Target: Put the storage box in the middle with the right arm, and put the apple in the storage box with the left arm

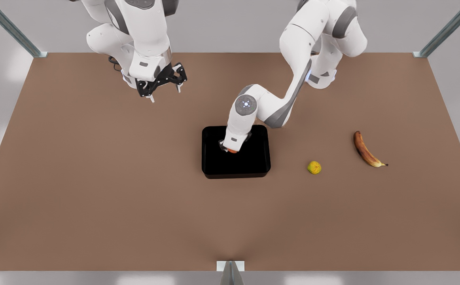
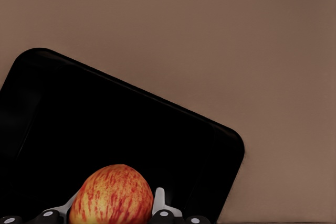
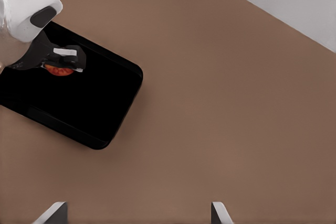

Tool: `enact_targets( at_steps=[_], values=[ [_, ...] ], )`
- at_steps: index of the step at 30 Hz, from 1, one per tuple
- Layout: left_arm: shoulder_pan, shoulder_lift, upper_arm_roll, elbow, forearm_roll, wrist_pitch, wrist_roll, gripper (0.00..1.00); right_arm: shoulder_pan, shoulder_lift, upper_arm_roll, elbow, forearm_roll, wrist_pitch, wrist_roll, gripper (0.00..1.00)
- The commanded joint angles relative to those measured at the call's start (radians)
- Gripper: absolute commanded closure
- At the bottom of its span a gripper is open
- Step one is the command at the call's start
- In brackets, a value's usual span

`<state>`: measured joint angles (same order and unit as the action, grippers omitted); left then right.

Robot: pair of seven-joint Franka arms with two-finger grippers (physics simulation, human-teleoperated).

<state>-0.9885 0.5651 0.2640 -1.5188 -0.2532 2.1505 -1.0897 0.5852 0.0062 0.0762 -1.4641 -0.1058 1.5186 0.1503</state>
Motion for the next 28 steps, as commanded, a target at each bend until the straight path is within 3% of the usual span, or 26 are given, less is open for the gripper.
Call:
enact_targets(
  at_steps=[1, 7, 10, 14, 20, 28],
  values=[
    [-0.009, 0.004, 0.001, 0.0, -0.063, 0.005, -0.002, 0.0, -0.301, 0.0, 0.001, -0.001, 0.0, 0.0, 0.0, 0.0],
    [0.033, -0.014, -0.002, -0.009, -0.047, 0.02, -0.012, 0.0, -0.303, 0.003, 0.001, 0.005, 0.0, 0.002, 0.0, 0.0],
    [0.155, -0.111, 0.0, -0.012, -0.046, -0.124, 0.096, 0.0, -0.303, 0.005, -0.001, 0.005, 0.017, 0.003, 0.002, 0.0],
    [0.465, -0.275, 0.0, -0.018, 0.054, -0.388, 0.505, 0.0, -0.304, 0.009, -0.001, 0.005, 0.02, 0.003, 0.002, 0.0],
    [0.769, -0.404, -0.061, -0.027, 0.201, -0.552, 0.939, 0.0, -0.304, 0.009, -0.001, 0.005, 0.02, 0.003, 0.003, 0.0],
    [0.886, -0.416, -0.135, 0.062, 0.256, -0.678, 1.012, 0.0, -0.304, 0.011, -0.001, 0.005, 0.02, 0.003, 0.008, 0.0]
  ],
)
